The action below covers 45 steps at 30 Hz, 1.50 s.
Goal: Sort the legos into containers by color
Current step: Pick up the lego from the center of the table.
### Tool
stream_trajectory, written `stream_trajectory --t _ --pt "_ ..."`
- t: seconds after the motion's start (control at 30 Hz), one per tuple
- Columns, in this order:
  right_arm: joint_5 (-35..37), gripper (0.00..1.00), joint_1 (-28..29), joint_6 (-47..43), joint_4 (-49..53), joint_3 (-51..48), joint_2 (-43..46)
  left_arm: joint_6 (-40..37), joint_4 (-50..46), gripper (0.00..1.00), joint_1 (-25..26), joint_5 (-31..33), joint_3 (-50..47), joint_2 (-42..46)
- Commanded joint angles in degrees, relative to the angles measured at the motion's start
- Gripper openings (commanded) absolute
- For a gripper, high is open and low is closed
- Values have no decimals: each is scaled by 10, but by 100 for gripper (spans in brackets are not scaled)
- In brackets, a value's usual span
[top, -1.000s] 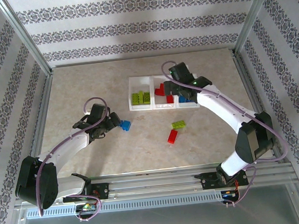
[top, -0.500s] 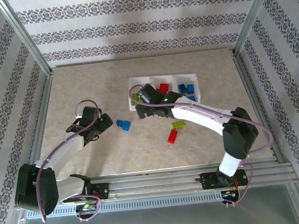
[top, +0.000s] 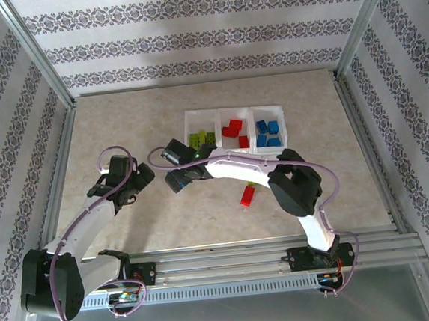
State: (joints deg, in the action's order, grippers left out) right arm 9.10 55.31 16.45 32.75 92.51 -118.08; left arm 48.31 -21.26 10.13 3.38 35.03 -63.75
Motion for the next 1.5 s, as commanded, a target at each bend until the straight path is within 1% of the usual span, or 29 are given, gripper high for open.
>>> stream_trajectory --t 0.0,0.2,0.47,0.73,1.03,1.47 --pt "-30 98 7 -35 9 34 -32 3 -17 100 -9 2 -7 11" --pt "-47 98 7 -64 16 66 -80 0 -18 100 -12 3 -6 11" --pt "-44 88 6 -89 32 103 -128 -6 -24 100 -14 4 0 12" --pt "-61 84 6 -106 47 131 -158 -7 -23 100 -14 1 1 10" --pt "-84 78 5 -96 55 127 -155 -6 -22 100 -16 1 1 9" --pt "-111 64 1 -62 48 60 -121 -4 -21 100 -18 -3 -2 10"
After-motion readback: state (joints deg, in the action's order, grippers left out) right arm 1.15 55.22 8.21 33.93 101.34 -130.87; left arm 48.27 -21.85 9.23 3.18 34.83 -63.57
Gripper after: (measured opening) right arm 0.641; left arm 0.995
